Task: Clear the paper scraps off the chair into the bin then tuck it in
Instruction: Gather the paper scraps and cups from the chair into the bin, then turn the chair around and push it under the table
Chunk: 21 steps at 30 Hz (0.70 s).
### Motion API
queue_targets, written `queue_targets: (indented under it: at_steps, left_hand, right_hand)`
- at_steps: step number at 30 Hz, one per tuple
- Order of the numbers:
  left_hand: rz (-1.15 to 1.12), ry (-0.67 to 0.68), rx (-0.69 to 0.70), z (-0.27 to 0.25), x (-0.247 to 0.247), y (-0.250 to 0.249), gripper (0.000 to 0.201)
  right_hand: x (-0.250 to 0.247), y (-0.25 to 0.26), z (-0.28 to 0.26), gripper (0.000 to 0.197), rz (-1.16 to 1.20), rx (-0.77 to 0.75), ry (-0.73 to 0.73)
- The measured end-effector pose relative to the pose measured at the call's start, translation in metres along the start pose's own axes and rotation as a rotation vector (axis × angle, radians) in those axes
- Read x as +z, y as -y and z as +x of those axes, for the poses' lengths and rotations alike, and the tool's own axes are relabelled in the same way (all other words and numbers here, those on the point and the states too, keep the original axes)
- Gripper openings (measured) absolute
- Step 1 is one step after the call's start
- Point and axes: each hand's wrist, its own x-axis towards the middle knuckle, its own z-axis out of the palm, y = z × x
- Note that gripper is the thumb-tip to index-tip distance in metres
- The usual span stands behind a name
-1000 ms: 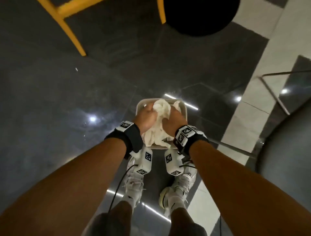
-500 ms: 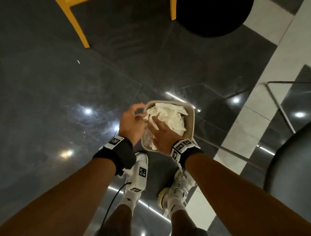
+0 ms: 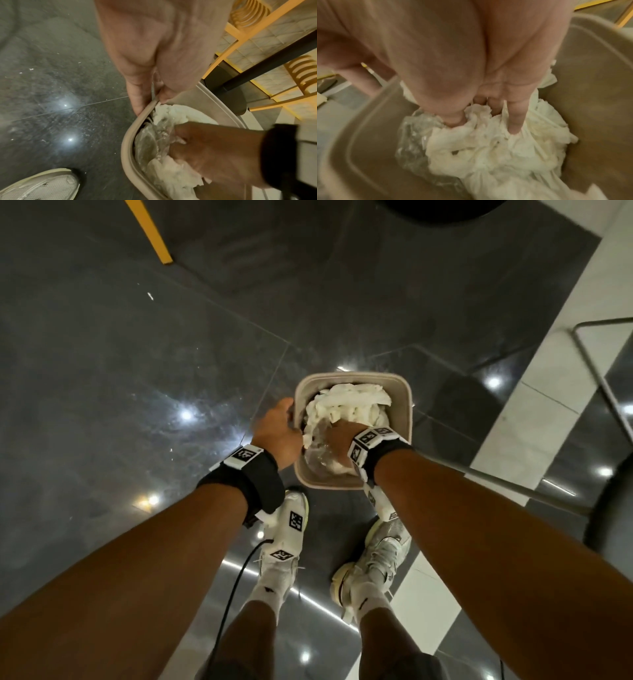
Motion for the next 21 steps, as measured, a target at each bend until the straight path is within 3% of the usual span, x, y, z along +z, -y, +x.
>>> queue_targets:
  at_steps: [2, 6, 11, 14, 17, 21]
  left_hand:
    - [0.05, 0.018, -0.011, 0.002, 0.002, 0.005, 0.043]
    - [0.095, 0.022, -0.058, -0.015, 0.002, 0.002, 0.051]
    - [0.132, 0.031, -0.058, -0.074, -0.014, -0.037, 0.047]
    - [0.382, 0.153, 0.041, -0.124, -0.034, -0.064, 0.031]
    - [0.493, 0.274, 0.108, -0.191, -0.063, -0.08, 0.017]
    - [0.687, 0.276, 0.139, -0.29, -0.112, -0.071, 0.019]
  right_hand:
    - [-0.016, 0.004, -0.022, 0.056, 0.024, 0.008, -0.071]
    - [-0.041, 0.005, -0.087, 0.058, 0.077, -0.005, -0.149]
    - [-0.057, 0.009, -0.18, 0.054, 0.425, 0.11, -0.206]
    - [-0.063, 0.013, -0.249, 0.042, 0.537, 0.164, -0.162]
    - [-0.056, 0.011, -0.326, 0.038, 0.562, 0.215, -0.116]
    - [-0.033, 0.005, -0.431, 0.04, 0.641, 0.288, -0.1]
